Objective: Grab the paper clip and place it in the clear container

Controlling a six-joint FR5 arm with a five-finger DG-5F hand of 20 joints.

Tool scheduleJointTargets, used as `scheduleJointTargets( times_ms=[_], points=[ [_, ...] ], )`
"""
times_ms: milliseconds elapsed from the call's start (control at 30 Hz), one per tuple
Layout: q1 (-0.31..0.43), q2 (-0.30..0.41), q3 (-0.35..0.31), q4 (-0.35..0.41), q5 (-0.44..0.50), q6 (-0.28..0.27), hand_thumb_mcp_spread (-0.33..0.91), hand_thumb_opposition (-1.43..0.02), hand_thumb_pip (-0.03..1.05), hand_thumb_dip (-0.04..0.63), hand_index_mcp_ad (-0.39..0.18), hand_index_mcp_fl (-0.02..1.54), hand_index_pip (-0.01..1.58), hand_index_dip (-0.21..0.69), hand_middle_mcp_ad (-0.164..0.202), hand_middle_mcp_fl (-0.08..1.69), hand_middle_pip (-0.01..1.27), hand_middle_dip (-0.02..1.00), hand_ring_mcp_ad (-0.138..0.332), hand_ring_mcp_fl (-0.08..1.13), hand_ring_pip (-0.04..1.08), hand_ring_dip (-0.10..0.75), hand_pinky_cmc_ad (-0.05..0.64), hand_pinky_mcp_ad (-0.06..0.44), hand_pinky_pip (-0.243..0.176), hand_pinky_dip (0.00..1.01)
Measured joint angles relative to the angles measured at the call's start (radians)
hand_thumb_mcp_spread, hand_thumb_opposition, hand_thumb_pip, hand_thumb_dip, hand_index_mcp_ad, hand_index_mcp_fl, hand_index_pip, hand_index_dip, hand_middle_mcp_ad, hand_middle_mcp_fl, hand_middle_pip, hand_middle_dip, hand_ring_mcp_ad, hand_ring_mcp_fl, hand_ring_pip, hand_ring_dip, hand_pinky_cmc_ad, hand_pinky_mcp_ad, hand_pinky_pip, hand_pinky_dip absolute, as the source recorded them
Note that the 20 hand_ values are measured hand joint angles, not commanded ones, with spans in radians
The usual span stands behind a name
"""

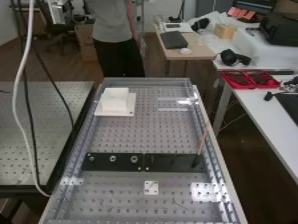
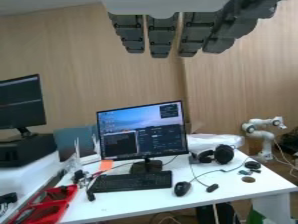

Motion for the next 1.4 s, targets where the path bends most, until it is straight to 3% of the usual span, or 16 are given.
scheduleJointTargets(
  times_ms=[133,233,367,400,567,733,967,1067,1400],
  points=[
    [-0.001,-0.001,-0.023,0.009,0.022,0.007,-0.01,0.0,0.0,0.009,-0.01,0.02,0.02,0.012,0.04,0.01,0.02,0.02,0.072,0.0,0.01,0.012,0.044,0.049,-0.01,0.02],
    [-0.004,-0.004,-0.052,0.02,0.048,0.023,0.11,-0.16,0.11,0.021,-0.007,0.02,0.02,0.035,0.033,0.01,0.04,0.02,0.068,0.0,0.02,0.012,0.065,0.051,-0.01,0.05],
    [-0.013,-0.014,-0.099,0.051,0.072,0.057,0.24,-0.45,0.17,0.021,-0.052,0.01,0.02,0.089,0.033,0.0,0.08,0.03,0.077,0.0,0.04,0.012,0.164,0.168,-0.044,0.13],
    [-0.015,-0.017,-0.117,0.067,0.079,0.066,0.27,-0.51,0.17,0.023,-0.056,0.01,0.03,0.106,0.037,0.01,0.09,0.03,0.101,0.0,0.04,0.012,0.19,0.178,-0.044,0.14],
    [-0.021,-0.036,-0.206,0.17,0.115,0.102,0.34,-0.64,0.22,0.019,-0.105,0.02,0.07,0.14,0.037,0.01,0.11,0.03,0.126,0.01,0.06,0.012,0.284,0.248,-0.058,0.18],
    [-0.023,-0.076,-0.276,0.253,0.16,0.146,0.42,-0.7,0.25,0.065,-0.122,0.08,0.09,0.175,0.037,0.01,0.12,0.05,0.126,0.01,0.07,0.012,0.333,0.248,-0.075,0.18],
    [-0.036,-0.151,-0.334,0.353,0.212,0.189,0.46,-0.71,0.33,0.131,-0.152,0.29,0.12,0.262,0.035,0.0,0.14,0.08,0.126,0.0,0.08,0.012,0.328,0.246,-0.077,0.18],
    [-0.043,-0.18,-0.345,0.39,0.23,0.203,0.49,-0.73,0.39,0.182,-0.152,0.34,0.21,0.264,0.037,0.0,0.14,0.09,0.126,0.0,0.08,0.012,0.34,0.246,-0.077,0.18],
    [-0.057,-0.293,-0.337,0.476,0.289,0.243,0.5,-0.77,0.43,0.223,-0.161,0.39,0.75,0.26,0.035,0.0,0.14,0.11,0.126,0.0,0.09,0.014,0.34,0.246,-0.077,0.18]
  ],
)
